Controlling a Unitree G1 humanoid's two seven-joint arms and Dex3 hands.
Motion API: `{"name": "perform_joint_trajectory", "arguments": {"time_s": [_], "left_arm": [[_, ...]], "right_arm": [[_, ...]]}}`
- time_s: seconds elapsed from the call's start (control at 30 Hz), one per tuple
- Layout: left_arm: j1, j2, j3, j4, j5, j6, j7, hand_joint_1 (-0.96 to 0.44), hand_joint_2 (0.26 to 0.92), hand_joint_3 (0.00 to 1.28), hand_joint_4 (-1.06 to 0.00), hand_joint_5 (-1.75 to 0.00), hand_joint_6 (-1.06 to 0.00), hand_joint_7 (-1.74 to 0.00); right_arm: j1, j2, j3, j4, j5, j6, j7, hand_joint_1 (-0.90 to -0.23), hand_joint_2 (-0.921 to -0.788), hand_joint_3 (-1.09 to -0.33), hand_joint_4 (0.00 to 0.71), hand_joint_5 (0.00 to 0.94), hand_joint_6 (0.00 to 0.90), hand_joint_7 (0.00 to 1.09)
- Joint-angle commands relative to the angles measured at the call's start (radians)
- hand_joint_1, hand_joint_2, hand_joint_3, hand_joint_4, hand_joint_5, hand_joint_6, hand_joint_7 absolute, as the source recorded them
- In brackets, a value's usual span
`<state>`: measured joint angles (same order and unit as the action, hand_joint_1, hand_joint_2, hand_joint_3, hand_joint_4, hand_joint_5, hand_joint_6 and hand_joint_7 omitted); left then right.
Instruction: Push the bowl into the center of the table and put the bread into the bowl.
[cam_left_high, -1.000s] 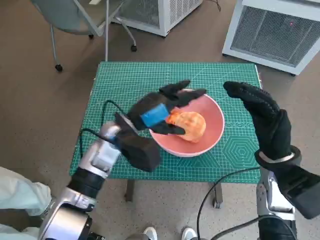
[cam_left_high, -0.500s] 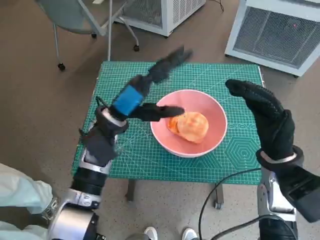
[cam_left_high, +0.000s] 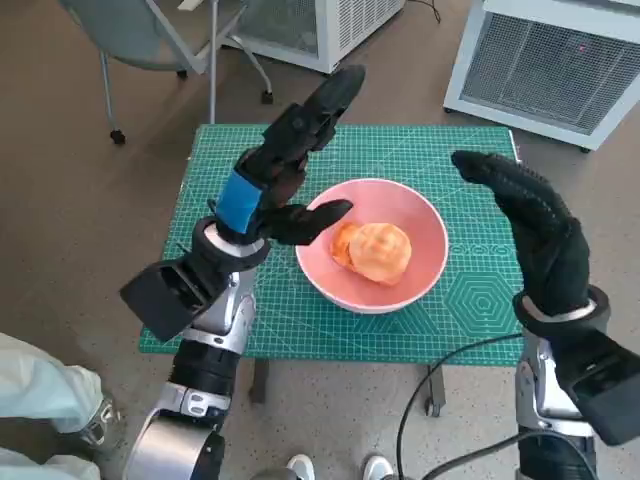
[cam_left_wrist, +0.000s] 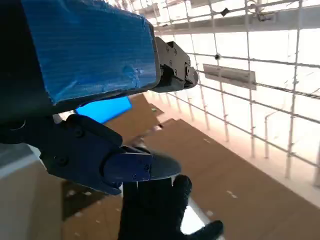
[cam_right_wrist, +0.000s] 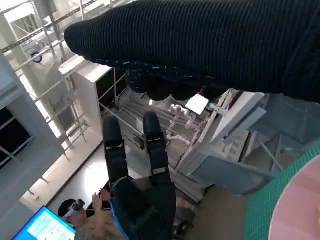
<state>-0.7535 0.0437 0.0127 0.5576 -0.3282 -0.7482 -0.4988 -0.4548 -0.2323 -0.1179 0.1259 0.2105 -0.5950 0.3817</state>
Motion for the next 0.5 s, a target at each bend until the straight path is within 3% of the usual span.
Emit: {"name": "perform_joint_trajectory", "arguments": {"time_s": [0.03, 0.5], "left_arm": [[-0.022, -0.01, 0.021, 0.027, -0.015, -0.026, -0.034, -0.62, 0.921, 0.43, -0.17, -0.01, -0.24, -0.01], [-0.053, -0.024, 0.055, 0.039, -0.037, -0.011, -0.08, -0.61, 0.921, 0.43, -0.18, -0.02, -0.24, -0.02]], "right_arm": [[-0.005, -0.009, 0.002, 0.0, -0.008, 0.015, -0.004, -0.607, -0.921, -0.697, 0.092, 0.002, -0.001, 0.36], [-0.027, -0.035, 0.001, -0.049, -0.016, 0.044, -0.002, -0.584, -0.921, -0.688, 0.094, 0.003, -0.001, 0.38]]}}
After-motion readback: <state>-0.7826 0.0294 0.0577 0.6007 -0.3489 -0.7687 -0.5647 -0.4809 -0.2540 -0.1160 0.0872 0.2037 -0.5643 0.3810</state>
